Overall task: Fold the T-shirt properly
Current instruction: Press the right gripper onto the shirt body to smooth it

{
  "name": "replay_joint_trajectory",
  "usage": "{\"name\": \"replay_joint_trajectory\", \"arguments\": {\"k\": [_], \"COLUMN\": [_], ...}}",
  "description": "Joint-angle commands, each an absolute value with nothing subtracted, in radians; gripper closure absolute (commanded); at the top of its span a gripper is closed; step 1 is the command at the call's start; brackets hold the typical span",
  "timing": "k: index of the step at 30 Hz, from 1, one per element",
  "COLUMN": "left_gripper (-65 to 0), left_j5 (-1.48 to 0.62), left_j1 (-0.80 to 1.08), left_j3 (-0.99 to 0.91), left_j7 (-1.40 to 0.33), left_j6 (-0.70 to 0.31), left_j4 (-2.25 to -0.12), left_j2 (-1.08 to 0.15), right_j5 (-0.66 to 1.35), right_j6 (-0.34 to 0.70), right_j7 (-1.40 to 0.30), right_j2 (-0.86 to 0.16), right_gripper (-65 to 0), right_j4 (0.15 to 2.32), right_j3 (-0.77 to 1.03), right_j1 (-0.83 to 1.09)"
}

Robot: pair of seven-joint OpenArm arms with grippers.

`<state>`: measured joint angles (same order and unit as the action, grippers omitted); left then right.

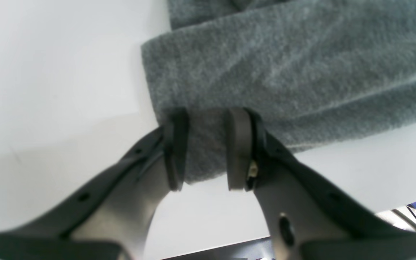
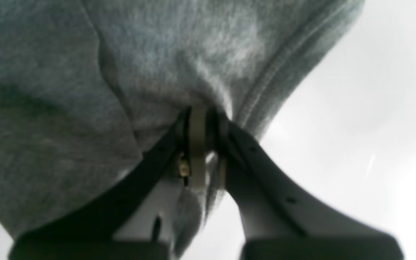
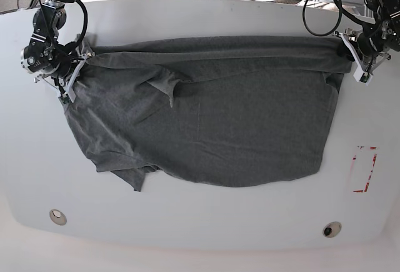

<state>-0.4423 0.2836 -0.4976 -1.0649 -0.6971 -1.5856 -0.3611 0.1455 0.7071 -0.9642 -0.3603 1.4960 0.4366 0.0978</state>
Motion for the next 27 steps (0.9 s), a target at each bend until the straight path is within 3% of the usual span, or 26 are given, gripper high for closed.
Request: {"name": "replay_joint_trajectory", "arguments": {"k": [1, 16, 19, 23, 27], "left_gripper": [-15.8, -16.0, -16.0, -16.0, -18.9], "left_j5": [-0.44, -0.449, -0.447, -0.447, -0.447], "left_j1": [0.286, 0.274, 0.269, 0.266, 0.249], "left_j3": [-0.498, -0.501, -0.501, -0.501, -0.501], "left_j7": [-1.078, -1.084, -1.084, -1.086, -1.086], "left_j6": [-0.698, -0.698, -0.698, -0.698, -0.698], "left_j4": [-1.595, -1.607, -1.636, -1.656, -1.656], "left_j2": [-0.375, -0.378, -0.377, -0.377, -0.378], "right_j5": [0.101, 0.102, 0.102, 0.102, 0.102], "right_j6": [0.698, 0.698, 0.698, 0.698, 0.698], "right_j7": [-1.049, -1.19, -1.214, -1.26, -1.241], "right_j2": [-0.375, -0.321, -0.289, -0.214, -0.145], "right_gripper": [-4.1, -6.2, -16.6, -38.2, -51.8], "right_j4": [1.538, 1.908, 1.949, 1.974, 1.969], "right_j3": [0.437, 0.435, 0.426, 0.41, 0.397], "right_j1": [0.099, 0.105, 0.084, 0.044, 0.028]}}
